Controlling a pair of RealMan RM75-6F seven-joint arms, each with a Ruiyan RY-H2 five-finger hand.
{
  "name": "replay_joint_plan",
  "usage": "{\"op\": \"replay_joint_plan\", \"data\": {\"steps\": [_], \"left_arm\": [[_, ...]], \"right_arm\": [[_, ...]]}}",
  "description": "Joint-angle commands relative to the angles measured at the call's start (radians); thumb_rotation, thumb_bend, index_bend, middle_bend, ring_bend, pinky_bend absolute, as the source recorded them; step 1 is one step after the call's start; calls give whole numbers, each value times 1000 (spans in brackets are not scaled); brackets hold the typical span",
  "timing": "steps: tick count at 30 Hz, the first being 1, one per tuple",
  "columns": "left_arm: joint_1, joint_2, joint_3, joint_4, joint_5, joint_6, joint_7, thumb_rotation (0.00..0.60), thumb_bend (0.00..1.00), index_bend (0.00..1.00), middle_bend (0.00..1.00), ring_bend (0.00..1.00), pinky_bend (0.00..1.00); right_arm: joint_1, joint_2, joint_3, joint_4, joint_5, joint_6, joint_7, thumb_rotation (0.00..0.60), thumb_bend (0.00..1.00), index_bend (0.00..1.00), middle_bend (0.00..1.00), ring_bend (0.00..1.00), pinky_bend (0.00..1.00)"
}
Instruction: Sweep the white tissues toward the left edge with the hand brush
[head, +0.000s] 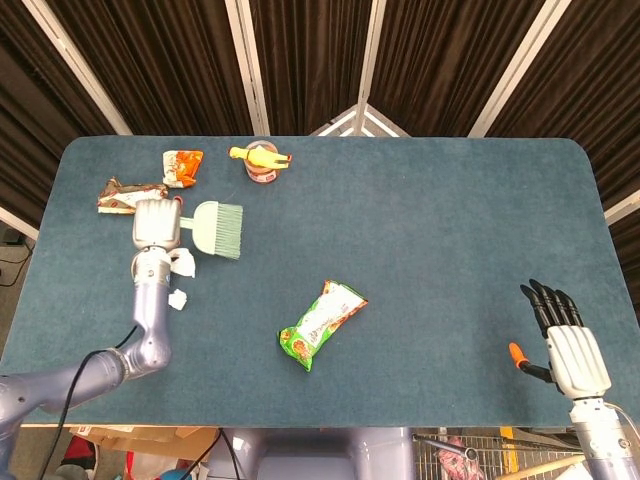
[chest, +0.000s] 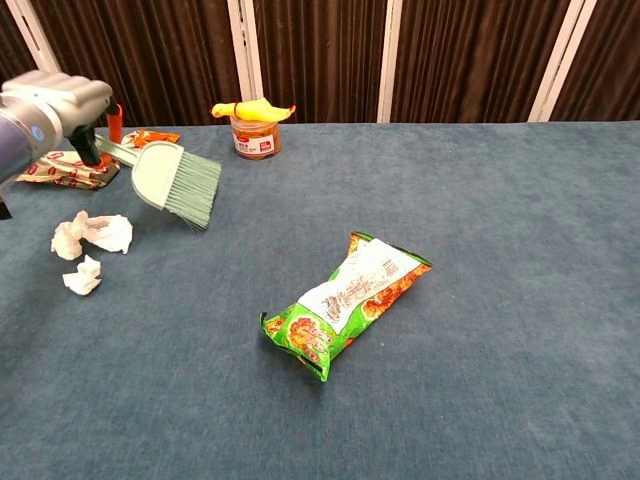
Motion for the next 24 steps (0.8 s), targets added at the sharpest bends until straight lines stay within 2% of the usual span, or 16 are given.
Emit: {"op": "replay_joint_plan", "data": {"steps": [1,7,16,24], "left_arm": [[3,-21,15,33,-1,-17,-1,600,759,799,1000,1000,989],[56,19,47,30,5,-14,-12,600,759,799,1000,1000,989],[188,190,98,-83,40,18,-83,600,760,799,1000,1000,989],[261,329,93,-160,93,40,-188,600,760,799,1000,1000,989]], "right_arm": [[-2,1,-1,-1,-2,2,0,600,343,0,0,0,0],[-5,2,-2,-3,-2,8,-8,600,344,0,0,0,0],[-8,-4,-4,-6,-9,15,-33,600,343,0,0,0,0],[-7,-10,-4,-6,-13,18,-48,600,344,0,0,0,0]]}}
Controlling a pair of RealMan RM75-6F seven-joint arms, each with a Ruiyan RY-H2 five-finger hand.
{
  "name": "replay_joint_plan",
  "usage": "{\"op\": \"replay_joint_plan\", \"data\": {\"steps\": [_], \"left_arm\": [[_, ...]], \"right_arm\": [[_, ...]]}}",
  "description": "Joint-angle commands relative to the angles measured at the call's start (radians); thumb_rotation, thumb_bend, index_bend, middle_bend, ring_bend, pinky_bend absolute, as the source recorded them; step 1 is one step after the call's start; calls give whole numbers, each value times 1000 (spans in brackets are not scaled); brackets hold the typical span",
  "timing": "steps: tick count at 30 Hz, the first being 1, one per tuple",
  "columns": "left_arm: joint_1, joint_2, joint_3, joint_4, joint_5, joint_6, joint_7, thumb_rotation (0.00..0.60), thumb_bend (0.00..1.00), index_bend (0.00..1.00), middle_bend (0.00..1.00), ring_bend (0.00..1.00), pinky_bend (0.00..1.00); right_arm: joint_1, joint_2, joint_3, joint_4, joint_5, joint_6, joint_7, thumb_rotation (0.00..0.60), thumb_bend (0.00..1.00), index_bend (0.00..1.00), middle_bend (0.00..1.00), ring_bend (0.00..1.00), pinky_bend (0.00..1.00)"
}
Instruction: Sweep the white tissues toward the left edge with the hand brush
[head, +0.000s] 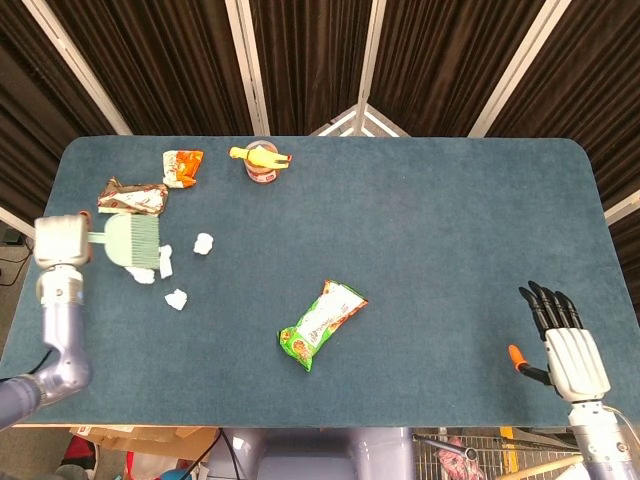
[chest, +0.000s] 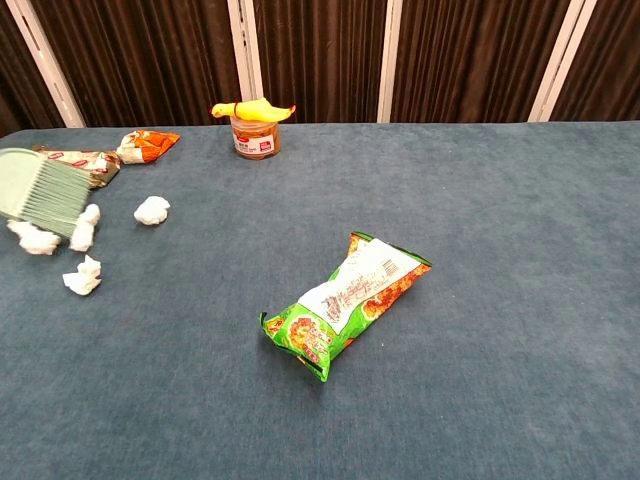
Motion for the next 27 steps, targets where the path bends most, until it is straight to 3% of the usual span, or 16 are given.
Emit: {"op": "replay_joint_plan", "data": {"steps": [1,7,13,21,27], "left_arm": [[32,55,-15,-45,54,21,-82,600,760,799,1000,1000,989],[19,67,-44,-97,132,36,-150,600,760,799,1000,1000,989],[-39,-13,-57,-109,111,26,-71,600,759,800,1000,1000,989],[-158,-214,-103,48,16,-12,44,600,759,799,1000,1000,989],[-197,-316,-103,155,-39,-37,109,600,760,799,1000,1000,989]], "right_arm": [[1,-2,1,1,-3,1,-4,600,344,0,0,0,0],[3,-7,0,3,-5,-1,-7,600,344,0,0,0,0],[6,-5,1,2,-3,-5,1,600,344,0,0,0,0],[9,-2,2,5,2,-14,21,600,344,0,0,0,0],[7,3,3,7,9,-14,37,600,344,0,0,0,0]]}}
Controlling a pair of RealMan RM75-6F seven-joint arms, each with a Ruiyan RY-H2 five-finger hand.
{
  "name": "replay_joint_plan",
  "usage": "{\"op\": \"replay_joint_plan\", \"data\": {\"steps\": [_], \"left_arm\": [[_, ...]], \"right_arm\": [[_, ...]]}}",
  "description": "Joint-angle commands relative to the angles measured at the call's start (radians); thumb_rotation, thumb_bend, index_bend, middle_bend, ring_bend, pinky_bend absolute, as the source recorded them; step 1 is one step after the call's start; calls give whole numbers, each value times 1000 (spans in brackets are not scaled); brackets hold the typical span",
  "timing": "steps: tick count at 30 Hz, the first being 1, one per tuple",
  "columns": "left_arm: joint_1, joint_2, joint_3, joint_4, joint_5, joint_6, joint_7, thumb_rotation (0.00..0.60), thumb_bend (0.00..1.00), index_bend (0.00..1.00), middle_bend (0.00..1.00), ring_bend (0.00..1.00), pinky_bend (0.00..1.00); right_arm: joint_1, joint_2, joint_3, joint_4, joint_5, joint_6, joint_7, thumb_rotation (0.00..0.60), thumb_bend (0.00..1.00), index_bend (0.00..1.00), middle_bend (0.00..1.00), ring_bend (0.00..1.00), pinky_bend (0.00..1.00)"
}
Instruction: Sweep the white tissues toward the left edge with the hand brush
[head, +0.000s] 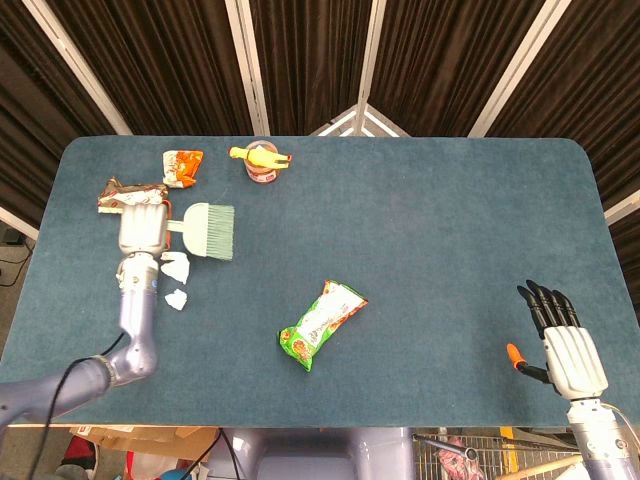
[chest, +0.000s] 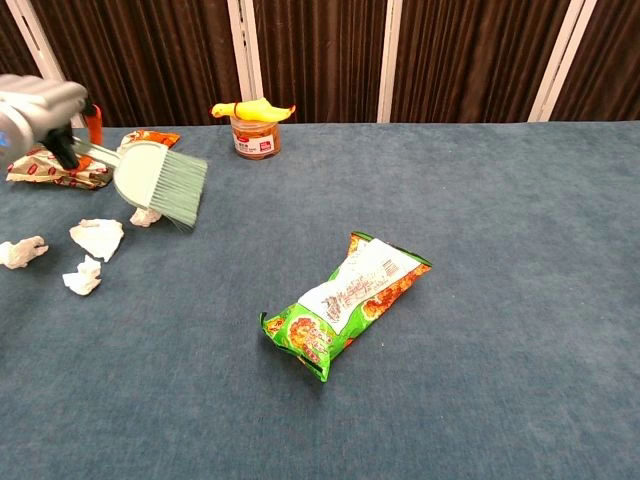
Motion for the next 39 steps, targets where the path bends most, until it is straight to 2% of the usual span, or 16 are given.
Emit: {"op": "replay_joint_plan", "data": {"steps": [1,4,8,18,27,34,39], "left_arm": [[-22,-51,6,54,-35,-20,50,600,760,799,1000,1000,989],[-4,-47,26,50,-37,-19,61,600,760,800,1000,1000,989],[43,5,53,1,-24,-1,49,600,759,800,1000,1000,989],[195,229,112,-171,-18,35,-21,600,761,801,1000,1000,989],[285,403,117,-269,4,47,-124,600,761,801,1000,1000,989],[299,461,62,-322,177,88,-324,600,761,801,1000,1000,989],[269,452,76,-363,343,78,-386,600,760,801,1000,1000,989]], "right_arm": [[-1,3,1,0,2,0,4,600,344,0,0,0,0],[-4,6,0,-1,1,4,7,600,344,0,0,0,0],[-8,7,-3,-2,-4,13,3,600,343,0,0,0,0],[-12,1,-4,-6,-5,18,-21,600,344,0,0,0,0],[-13,-2,-2,-6,-8,24,-29,600,343,0,0,0,0],[-8,-9,-2,-3,-20,25,-37,600,344,0,0,0,0],[-5,-12,-2,0,-18,20,-38,600,343,0,0,0,0]]}}
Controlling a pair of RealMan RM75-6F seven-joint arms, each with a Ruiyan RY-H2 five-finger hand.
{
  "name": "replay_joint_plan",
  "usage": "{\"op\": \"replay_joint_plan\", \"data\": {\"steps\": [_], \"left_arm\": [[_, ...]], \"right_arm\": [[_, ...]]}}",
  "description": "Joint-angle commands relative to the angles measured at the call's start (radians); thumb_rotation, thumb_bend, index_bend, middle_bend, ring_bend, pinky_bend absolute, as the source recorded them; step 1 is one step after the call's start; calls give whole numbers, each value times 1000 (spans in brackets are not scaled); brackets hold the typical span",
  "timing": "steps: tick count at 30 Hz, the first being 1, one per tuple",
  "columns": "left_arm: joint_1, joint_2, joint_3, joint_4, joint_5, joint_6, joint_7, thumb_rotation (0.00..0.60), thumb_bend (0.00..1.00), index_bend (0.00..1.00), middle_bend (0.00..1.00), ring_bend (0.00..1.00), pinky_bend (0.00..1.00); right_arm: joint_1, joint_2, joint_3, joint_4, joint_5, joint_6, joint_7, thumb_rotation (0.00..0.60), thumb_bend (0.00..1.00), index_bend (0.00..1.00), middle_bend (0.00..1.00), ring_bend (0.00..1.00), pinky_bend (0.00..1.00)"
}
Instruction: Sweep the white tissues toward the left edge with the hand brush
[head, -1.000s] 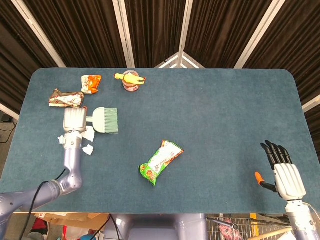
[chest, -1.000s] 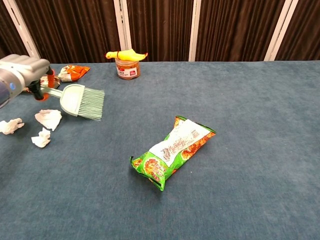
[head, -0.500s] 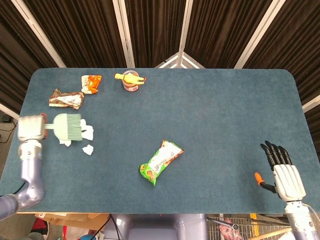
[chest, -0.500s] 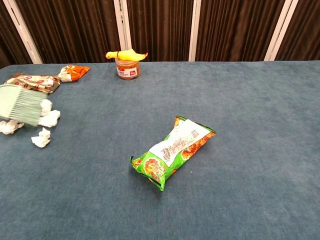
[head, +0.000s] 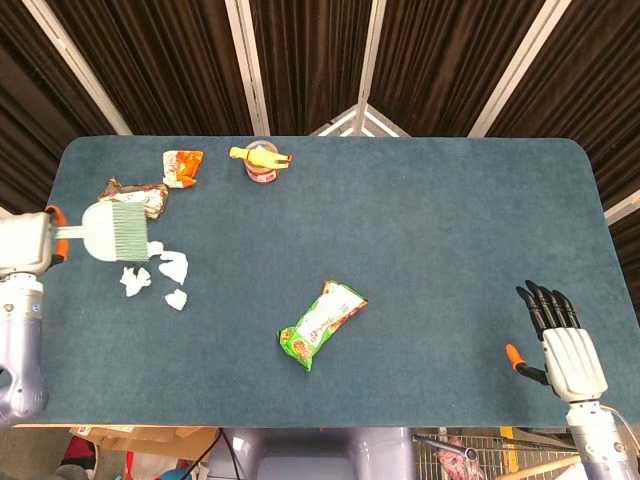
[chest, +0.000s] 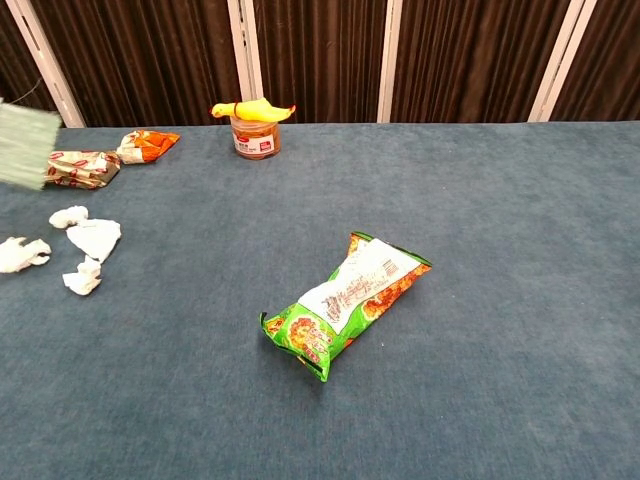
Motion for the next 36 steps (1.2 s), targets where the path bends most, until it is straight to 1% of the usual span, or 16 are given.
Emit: {"op": "replay_joint_plan", "data": {"steps": [1,3,6,11,20,24,27,30,36], "left_arm": [[-28,1,20,-52,170,-10,-59,600,760,801,1000,1000,989],[-39,-1,45,-64,230,-23,-53,600,760,801,1000,1000,989],[-56,-12,98,-75,347,-44,-40,600,760,800,1000,1000,989],[-71,-25,152,-63,475,-61,-46,600,760,799,1000,1000,989],[-75,5,223,-31,628,-84,-112,600,760,798,1000,1000,989],[-70,2,253,4,660,-103,-127,600,760,798,1000,1000,989],[-64,-12,264,37,665,-115,-134,600,760,798,1000,1000,989],[-60,-32,267,79,655,-132,-136,600,760,798,1000,1000,989],[-56,-86,258,200,619,-167,-137,600,760,799,1000,1000,989]], "right_arm": [[2,-1,2,2,2,-2,2,600,344,0,0,0,0],[2,-1,2,4,4,-3,3,600,344,0,0,0,0],[2,0,5,6,7,-2,8,600,344,0,0,0,0],[-1,2,5,7,9,2,14,600,343,0,0,0,0],[-2,1,6,8,14,1,9,600,343,0,0,0,0],[-2,1,5,3,16,-2,6,600,343,0,0,0,0],[-2,1,5,2,18,-3,6,600,344,0,0,0,0],[-2,1,5,1,18,-2,5,600,343,0,0,0,0],[-2,1,5,1,17,-1,3,600,343,0,0,0,0]]}}
